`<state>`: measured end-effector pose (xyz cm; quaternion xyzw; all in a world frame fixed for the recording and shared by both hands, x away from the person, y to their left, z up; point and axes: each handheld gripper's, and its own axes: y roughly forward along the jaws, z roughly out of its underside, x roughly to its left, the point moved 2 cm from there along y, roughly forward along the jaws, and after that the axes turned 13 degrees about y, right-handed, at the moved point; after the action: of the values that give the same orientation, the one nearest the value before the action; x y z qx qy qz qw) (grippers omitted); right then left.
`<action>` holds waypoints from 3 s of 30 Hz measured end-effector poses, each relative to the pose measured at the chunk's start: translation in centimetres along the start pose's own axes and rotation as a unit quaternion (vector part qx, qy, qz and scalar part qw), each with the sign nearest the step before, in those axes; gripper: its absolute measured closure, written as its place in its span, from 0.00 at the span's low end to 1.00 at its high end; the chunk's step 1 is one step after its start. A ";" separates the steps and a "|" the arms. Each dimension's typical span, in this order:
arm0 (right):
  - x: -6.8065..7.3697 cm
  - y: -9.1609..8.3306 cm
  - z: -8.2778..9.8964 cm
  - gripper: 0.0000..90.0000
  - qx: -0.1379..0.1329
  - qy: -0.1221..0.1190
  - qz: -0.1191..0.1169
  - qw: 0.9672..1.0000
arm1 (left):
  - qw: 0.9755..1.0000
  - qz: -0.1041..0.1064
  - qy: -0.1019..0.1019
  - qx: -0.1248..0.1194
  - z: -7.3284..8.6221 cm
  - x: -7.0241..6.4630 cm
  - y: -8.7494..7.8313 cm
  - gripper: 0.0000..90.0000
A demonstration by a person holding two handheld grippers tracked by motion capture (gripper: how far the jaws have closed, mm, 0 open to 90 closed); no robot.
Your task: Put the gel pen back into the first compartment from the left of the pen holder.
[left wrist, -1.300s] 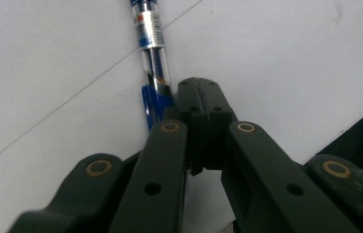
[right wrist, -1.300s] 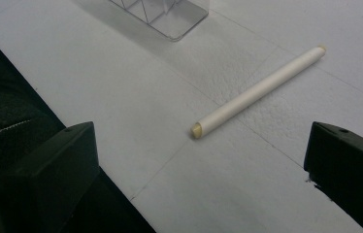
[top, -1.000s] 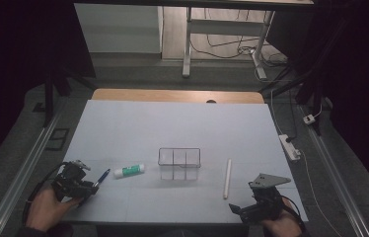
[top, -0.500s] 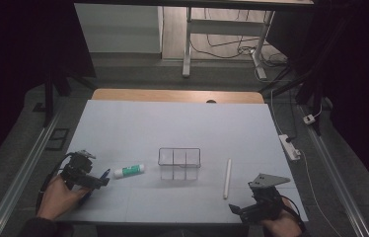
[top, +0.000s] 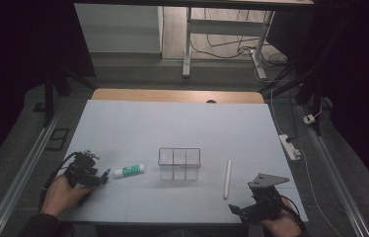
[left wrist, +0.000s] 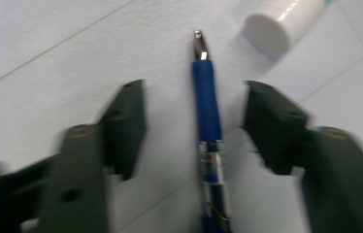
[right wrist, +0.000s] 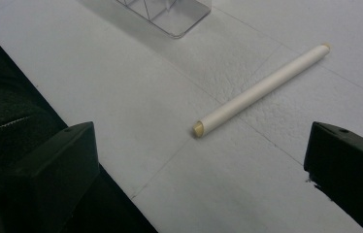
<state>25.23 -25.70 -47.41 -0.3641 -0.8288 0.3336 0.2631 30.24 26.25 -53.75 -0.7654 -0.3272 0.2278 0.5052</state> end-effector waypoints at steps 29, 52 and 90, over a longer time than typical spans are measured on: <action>-0.1 -0.1 0.0 0.00 -0.004 0.003 -0.002 1.000 | 0.993 0.022 -0.005 -0.120 -0.9 -0.3 -3.7 0.88; -0.2 -0.2 0.0 0.00 -0.010 0.010 -0.004 1.000 | 0.949 0.058 0.095 -0.296 -8.3 -5.0 -8.0 0.88; -0.3 -0.3 0.0 0.00 -0.010 0.008 -0.010 1.000 | 0.911 0.091 0.147 -0.376 -19.4 -8.9 -3.7 0.88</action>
<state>25.26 -26.07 -47.31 -0.3607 -0.8335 0.3197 0.2701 36.40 8.66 -42.73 -0.9499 -0.2395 0.0180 0.2000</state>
